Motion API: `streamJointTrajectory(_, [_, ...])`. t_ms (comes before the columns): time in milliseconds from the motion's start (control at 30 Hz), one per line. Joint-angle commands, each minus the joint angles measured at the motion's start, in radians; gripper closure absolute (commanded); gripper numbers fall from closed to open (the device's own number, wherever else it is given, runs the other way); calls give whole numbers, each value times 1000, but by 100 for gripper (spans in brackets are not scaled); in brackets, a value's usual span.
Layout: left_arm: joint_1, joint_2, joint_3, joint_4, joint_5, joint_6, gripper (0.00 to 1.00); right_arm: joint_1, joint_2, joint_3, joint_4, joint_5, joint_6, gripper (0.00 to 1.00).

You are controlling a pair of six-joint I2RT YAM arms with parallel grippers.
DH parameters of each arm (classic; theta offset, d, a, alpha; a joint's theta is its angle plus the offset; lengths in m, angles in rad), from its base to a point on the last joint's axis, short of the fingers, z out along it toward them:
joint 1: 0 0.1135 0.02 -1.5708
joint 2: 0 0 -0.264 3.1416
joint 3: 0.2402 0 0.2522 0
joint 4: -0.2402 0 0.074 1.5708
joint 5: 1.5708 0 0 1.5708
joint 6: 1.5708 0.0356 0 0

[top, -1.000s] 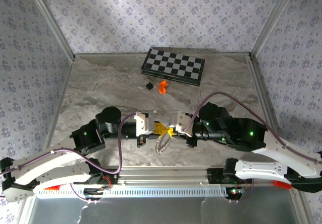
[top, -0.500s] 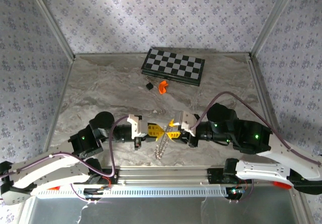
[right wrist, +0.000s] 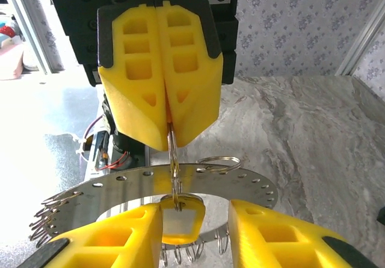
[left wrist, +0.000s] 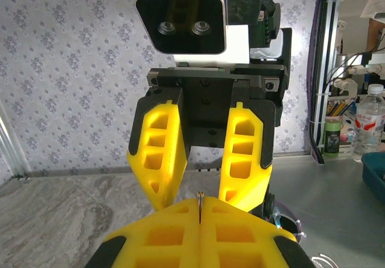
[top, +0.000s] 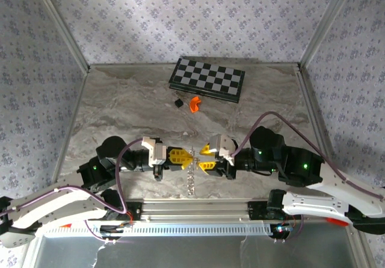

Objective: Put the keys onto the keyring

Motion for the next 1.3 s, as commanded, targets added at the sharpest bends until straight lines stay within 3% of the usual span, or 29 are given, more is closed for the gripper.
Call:
streamJointTrajectory(0, [2,-11,10,68,25,-15,100,4,-25,-15,50,-44,16,67])
streamJointTrajectory(533, [2,3,19,59,47,-18,100,-3,-30,-37,77,-75,5,78])
streamJointTrajectory(833, [2,-14,19,62,56,-22,100,-13,-16,-35,58,-87,3,95])
streamJointTrajectory(1133, [2,-17,22,74,73,-36,100,-17,13,-25,62,-88,-6,96])
streamJointTrajectory(1267, [2,-23,20,74,68,-37,100,-18,5,-25,68,-89,-6,89])
